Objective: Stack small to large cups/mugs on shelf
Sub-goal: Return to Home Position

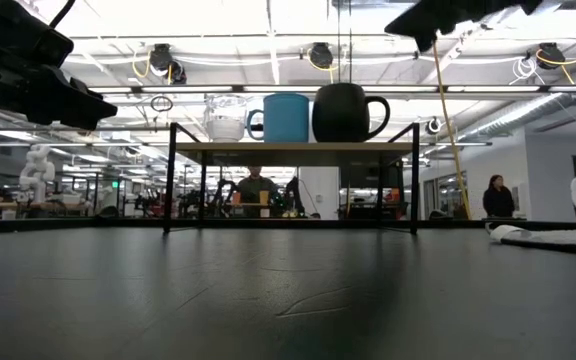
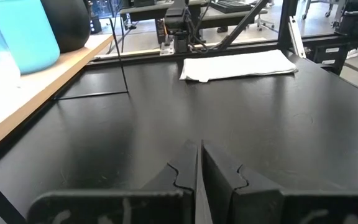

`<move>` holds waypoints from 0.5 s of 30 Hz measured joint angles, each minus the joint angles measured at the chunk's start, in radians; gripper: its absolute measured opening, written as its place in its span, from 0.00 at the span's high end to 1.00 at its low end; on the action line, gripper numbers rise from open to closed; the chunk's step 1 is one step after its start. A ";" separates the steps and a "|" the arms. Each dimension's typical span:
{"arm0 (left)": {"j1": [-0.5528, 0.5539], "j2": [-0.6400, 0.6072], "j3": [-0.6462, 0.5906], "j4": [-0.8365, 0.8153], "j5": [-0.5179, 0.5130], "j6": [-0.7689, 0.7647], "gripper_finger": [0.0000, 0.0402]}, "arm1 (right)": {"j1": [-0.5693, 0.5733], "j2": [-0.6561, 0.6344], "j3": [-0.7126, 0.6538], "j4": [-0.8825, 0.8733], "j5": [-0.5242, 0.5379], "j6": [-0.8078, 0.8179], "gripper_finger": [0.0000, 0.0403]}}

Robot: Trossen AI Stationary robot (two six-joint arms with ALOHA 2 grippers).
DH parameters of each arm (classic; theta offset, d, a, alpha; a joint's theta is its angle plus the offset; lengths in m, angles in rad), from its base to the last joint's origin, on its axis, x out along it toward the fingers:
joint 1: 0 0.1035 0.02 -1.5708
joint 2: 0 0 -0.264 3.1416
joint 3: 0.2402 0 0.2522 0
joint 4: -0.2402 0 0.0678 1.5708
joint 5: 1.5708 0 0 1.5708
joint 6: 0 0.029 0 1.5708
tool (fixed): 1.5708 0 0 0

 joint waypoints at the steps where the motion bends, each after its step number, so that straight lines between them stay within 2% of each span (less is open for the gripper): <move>1: 0.000 0.000 0.000 0.000 0.000 -0.001 0.94 | 0.004 -0.012 -0.026 0.013 0.001 0.005 1.00; 7: 0.000 0.000 0.000 0.000 0.000 -0.006 0.94 | 0.012 -0.130 -0.183 0.053 0.029 0.034 1.00; 15: 0.000 0.000 0.000 0.001 0.000 -0.007 0.94 | 0.013 -0.360 -0.365 0.075 0.028 0.106 1.00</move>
